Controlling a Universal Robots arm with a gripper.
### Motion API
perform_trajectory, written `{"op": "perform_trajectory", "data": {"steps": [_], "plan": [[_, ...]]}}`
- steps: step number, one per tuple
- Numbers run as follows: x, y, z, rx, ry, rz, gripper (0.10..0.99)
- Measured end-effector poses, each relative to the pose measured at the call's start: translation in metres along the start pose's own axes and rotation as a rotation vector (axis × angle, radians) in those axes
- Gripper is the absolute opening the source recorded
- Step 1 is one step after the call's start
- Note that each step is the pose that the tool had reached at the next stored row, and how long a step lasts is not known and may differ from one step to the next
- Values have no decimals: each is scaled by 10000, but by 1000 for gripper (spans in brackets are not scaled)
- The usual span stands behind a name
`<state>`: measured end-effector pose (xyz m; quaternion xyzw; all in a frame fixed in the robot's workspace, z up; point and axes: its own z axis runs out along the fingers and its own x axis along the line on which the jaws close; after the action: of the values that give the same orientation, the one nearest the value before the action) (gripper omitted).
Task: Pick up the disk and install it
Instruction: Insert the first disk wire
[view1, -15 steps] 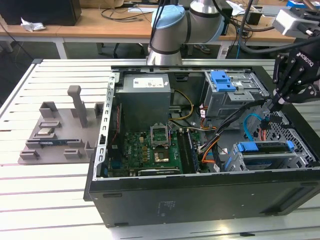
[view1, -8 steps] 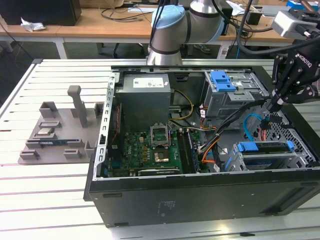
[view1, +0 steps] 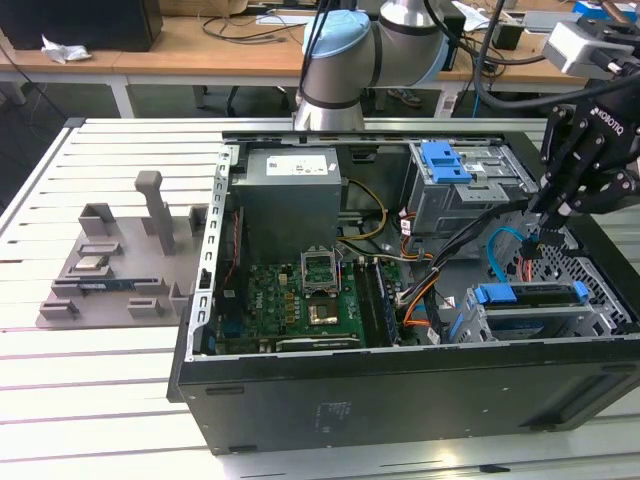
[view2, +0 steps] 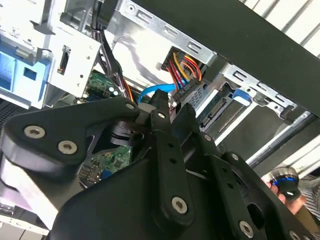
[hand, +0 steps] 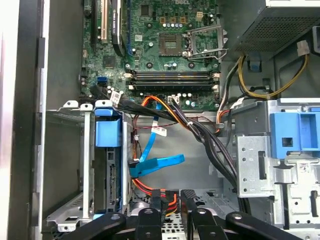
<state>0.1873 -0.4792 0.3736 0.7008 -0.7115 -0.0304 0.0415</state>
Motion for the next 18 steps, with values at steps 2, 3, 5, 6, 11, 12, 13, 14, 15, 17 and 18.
{"op": "perform_trajectory", "data": {"steps": [2,3,5,6,11,12,13,14,15,17,18], "plan": [[-18,-27,1,1,303,32,302],[-35,-51,3,-9,367,38,302],[-64,-87,9,-28,460,48,302],[-74,-101,12,-36,494,51,302],[-124,-129,69,-55,874,89,302],[-130,-132,82,-60,880,89,302],[-141,-136,100,-68,887,90,302],[-147,-138,114,-70,899,92,302],[-150,-139,124,-71,905,93,302],[-151,-141,143,-71,932,95,302],[-151,-143,160,-71,961,98,302]]}}
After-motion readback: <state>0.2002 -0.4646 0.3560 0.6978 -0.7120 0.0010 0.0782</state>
